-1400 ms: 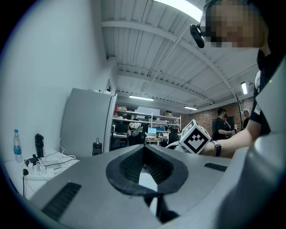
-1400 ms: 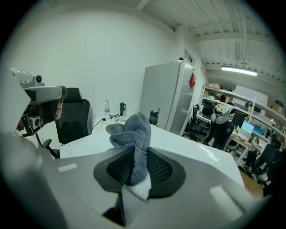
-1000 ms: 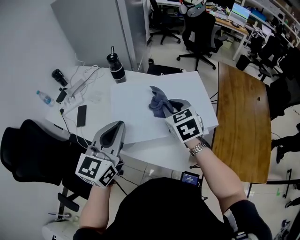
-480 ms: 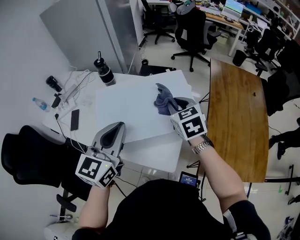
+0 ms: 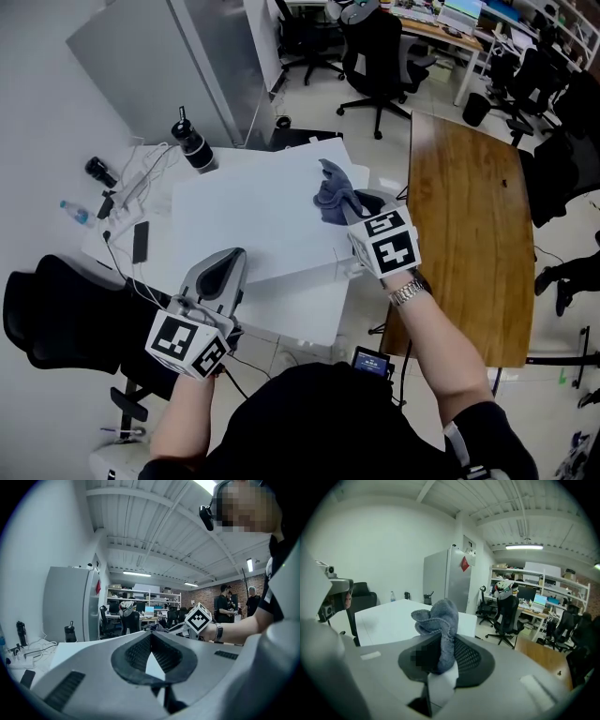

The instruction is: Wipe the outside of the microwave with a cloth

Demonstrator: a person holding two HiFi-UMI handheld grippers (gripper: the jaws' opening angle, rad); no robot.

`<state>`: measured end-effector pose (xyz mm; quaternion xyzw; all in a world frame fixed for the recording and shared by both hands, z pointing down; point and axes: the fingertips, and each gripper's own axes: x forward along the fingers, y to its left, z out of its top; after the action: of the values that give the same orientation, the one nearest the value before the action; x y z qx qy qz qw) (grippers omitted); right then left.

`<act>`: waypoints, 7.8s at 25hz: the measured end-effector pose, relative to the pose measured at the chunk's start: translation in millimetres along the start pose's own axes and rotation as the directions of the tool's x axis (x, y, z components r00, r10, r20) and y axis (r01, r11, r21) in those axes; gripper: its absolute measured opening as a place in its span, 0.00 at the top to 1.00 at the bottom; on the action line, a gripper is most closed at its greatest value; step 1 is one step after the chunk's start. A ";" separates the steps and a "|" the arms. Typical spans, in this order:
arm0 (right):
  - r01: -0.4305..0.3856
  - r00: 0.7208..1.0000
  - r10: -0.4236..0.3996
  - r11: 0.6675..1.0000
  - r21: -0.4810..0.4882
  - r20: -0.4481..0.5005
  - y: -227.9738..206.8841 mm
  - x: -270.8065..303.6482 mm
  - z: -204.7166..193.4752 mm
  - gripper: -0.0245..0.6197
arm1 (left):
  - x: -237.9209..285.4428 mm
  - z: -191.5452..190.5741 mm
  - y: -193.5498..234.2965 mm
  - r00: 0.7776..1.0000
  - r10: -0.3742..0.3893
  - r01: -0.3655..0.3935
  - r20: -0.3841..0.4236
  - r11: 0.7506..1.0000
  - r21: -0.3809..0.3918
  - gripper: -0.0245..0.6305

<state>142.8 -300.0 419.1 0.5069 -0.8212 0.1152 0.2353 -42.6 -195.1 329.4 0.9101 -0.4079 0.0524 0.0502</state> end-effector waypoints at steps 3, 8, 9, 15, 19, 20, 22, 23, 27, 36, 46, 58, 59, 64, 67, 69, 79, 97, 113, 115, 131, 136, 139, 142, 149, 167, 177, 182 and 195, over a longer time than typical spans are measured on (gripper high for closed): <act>0.007 1.000 -0.007 1.000 0.018 0.010 -15.6 -4.5 -3.8 0.84 | 8.0 0.1 -9.4 1.000 -0.007 0.007 -0.013 1.000 0.006 0.96; 0.011 0.999 -0.012 0.999 0.041 0.030 -35.8 -9.2 -8.3 0.84 | 19.3 -0.5 -21.0 0.999 -0.010 0.011 -0.033 1.000 0.016 0.96; 0.011 0.999 -0.013 0.999 0.046 0.035 -39.3 -9.7 -9.2 0.84 | 20.9 -0.2 -22.6 0.999 -0.010 0.011 -0.036 1.000 0.019 0.96; 0.010 0.998 -0.015 0.997 0.081 0.058 -58.3 -9.1 -16.7 0.84 | 28.8 1.3 -28.0 0.999 0.003 -0.001 -0.047 1.000 0.031 0.96; 0.005 0.997 -0.013 0.994 0.105 0.074 -69.9 -6.3 -22.6 0.84 | 33.4 0.4 -30.6 0.998 0.014 -0.012 -0.054 0.999 0.038 0.96; 0.003 0.997 -0.011 0.994 0.110 0.076 -72.6 -5.5 -24.1 0.84 | 34.4 0.2 -31.0 0.998 0.017 -0.015 -0.057 0.999 0.039 0.96; 0.002 0.997 -0.011 0.993 0.121 0.075 -78.3 -3.8 -28.3 0.84 | 36.1 -0.1 -31.6 0.998 0.023 -0.020 -0.062 0.999 0.040 0.96; 0.001 0.997 -0.010 0.992 0.128 0.073 -80.7 -2.7 -31.4 0.84 | 36.9 -0.5 -31.9 0.998 0.025 -0.022 -0.065 0.999 0.040 0.96; -0.015 0.997 0.003 0.988 0.156 0.075 -85.4 4.6 -44.2 0.84 | 41.6 -3.7 -34.2 0.997 0.029 -0.026 -0.076 0.999 0.042 0.96; -0.043 0.999 0.036 0.977 0.209 0.037 -87.2 30.2 -84.6 0.84 | 47.6 -11.8 -36.5 0.994 0.039 -0.035 -0.104 0.998 0.043 0.96; -0.057 0.997 0.069 0.967 0.248 -0.037 -87.7 64.1 -133.2 0.84 | 53.4 -20.4 -35.6 0.990 0.064 -0.059 -0.129 0.997 0.042 0.96; -0.070 0.987 0.107 0.956 0.284 -0.117 -86.0 91.6 -178.4 0.84 | 57.8 -28.3 -38.8 0.984 0.086 -0.079 -0.155 0.996 0.047 0.96; -0.070 0.986 0.109 0.956 0.285 -0.124 -85.6 93.1 -181.9 0.84 | 57.4 -28.4 -39.4 0.984 0.088 -0.081 -0.156 0.996 0.049 0.96; -0.066 0.980 0.118 0.953 0.297 -0.159 -83.9 100.1 -199.5 0.84 | 53.7 -27.4 -40.8 0.981 0.101 -0.093 -0.163 0.994 0.058 0.96; -0.062 0.976 0.120 0.951 0.302 -0.179 -82.9 103.8 -208.7 0.84 | 51.1 -26.6 -40.4 0.980 0.110 -0.101 -0.167 0.993 0.062 0.96; -0.059 0.974 0.121 0.951 0.304 -0.189 -82.4 105.8 -213.5 0.84 | 50.1 -26.5 -40.2 0.979 0.113 -0.104 -0.170 0.992 0.065 0.96; -0.041 0.959 0.122 0.952 0.302 -0.255 -80.2 111.6 -241.6 0.84 | 45.4 -29.7 -43.3 0.977 0.119 -0.107 -0.178 0.992 0.072 0.96; 0.053 0.968 0.020 0.957 0.284 -0.248 -100.0 68.5 -231.4 0.84 | 27.3 -18.6 -43.4 0.988 0.097 -0.090 -0.118 0.994 0.061 0.96; 0.196 0.974 -0.159 0.949 0.248 -0.159 -62.7 -57.9 -194.2 0.84 | -51.0 -19.8 -40.2 1.000 0.019 -0.019 0.007 1.000 -0.011 0.96; 0.202 0.976 -0.174 0.948 0.246 -0.130 -48.8 -76.6 -183.1 0.84 | -65.0 -19.2 -36.6 1.000 0.022 -0.021 0.019 1.000 -0.020 0.96; 0.026 0.999 -0.029 0.994 0.106 0.026 165.0 -105.0 -134.9 0.85 | -180.5 -41.5 -9.4 0.995 0.072 -0.067 0.065 0.996 -0.064 0.96; -0.064 0.996 0.063 0.997 0.029 0.060 235.2 -79.8 -117.7 0.84 | -218.7 -50.8 6.7 0.991 0.123 -0.118 0.061 0.990 -0.072 0.96; -0.125 0.989 0.125 0.992 -0.009 0.080 275.1 -65.4 -106.4 0.84 | -242.0 -54.5 16.5 0.985 0.161 -0.156 0.058 0.985 -0.075 0.96; -0.178 0.978 0.182 0.983 -0.045 0.102 310.2 -49.3 -98.7 0.84 | -263.8 -60.3 26.3 0.978 0.201 -0.196 0.056 0.977 -0.084 0.96; -0.257 0.956 0.269 0.960 -0.116 0.114 374.8 -8.6 -85.3 0.84 | -309.6 -68.3 47.4 0.960 0.277 -0.272 0.050 0.958 -0.087 0.96; -0.222 0.970 0.230 0.969 -0.108 0.078 389.2 64.0 -79.2 0.85 | -347.4 -79.4 86.7 0.931 0.364 -0.361 0.018 0.928 -0.094 0.96; -0.159 0.984 0.164 0.984 -0.080 0.072 356.1 54.7 -85.8 0.85 | -319.4 -79.2 86.3 0.957 0.289 -0.287 0.005 0.953 -0.093 0.96; -0.119 0.990 0.123 0.991 -0.065 0.070 331.2 46.8 -91.5 0.85 | -302.1 -78.5 81.1 0.967 0.253 -0.252 0.002 0.963 -0.091 0.96; -0.026 0.998 0.027 0.999 -0.020 0.055 243.3 15.8 -113.3 0.85 | -242.1 -71.2 45.7 0.984 0.176 -0.175 -0.001 0.981 -0.088 0.96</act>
<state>-48.4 -152.0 536.7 0.4968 -0.8351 0.0963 0.2158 -240.9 -37.3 369.1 0.8677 -0.4886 0.0356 0.0838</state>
